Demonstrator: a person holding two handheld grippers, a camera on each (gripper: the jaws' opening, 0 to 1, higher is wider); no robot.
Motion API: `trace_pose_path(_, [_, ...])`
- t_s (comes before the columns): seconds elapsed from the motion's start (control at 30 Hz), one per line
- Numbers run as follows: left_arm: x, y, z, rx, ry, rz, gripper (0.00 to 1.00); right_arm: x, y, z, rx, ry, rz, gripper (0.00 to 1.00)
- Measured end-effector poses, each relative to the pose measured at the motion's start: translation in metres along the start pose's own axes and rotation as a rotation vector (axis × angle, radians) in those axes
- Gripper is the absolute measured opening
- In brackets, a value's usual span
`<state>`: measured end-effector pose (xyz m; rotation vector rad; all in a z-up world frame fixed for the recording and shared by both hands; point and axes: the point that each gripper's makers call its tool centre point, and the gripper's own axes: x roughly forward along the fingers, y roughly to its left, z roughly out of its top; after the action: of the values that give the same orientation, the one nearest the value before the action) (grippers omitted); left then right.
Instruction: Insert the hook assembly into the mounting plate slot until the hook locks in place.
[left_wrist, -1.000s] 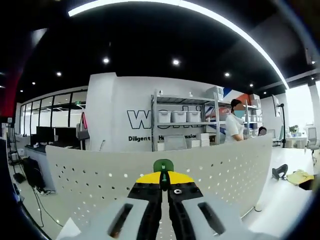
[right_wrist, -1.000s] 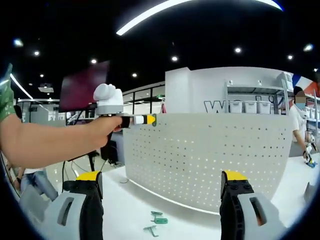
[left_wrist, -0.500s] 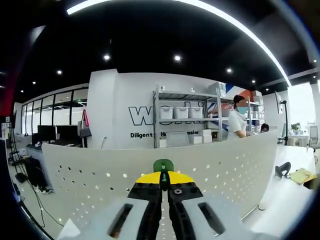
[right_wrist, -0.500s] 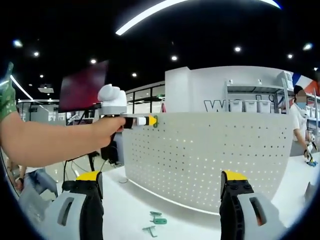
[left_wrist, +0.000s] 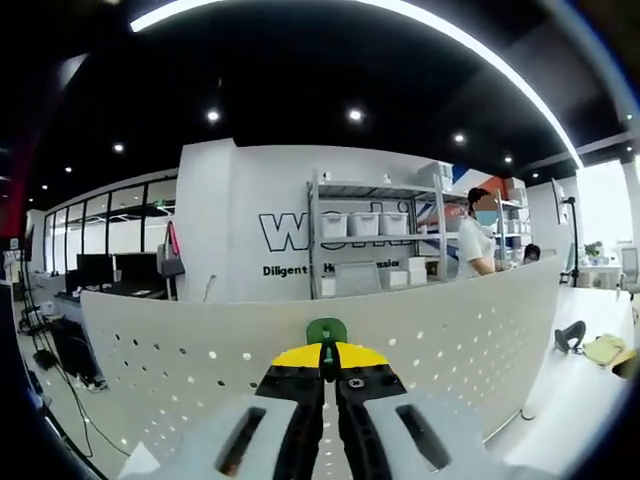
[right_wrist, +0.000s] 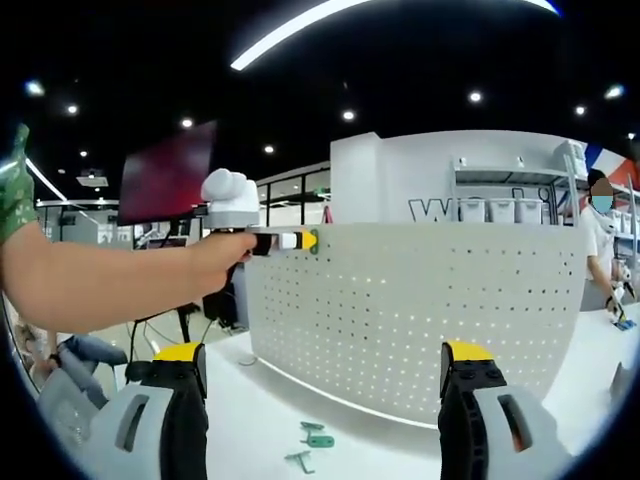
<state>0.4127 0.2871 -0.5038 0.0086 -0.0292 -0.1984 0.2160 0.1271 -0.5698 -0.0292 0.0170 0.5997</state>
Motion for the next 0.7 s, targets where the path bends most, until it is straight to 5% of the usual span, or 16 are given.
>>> trace_pose_path(0.7, [0.0053,0.0015,-0.0040,0.008,0.010,0.005,0.02,-0.0007,-0.0030,0.0006,0.007,-0.004,-0.005,0.98])
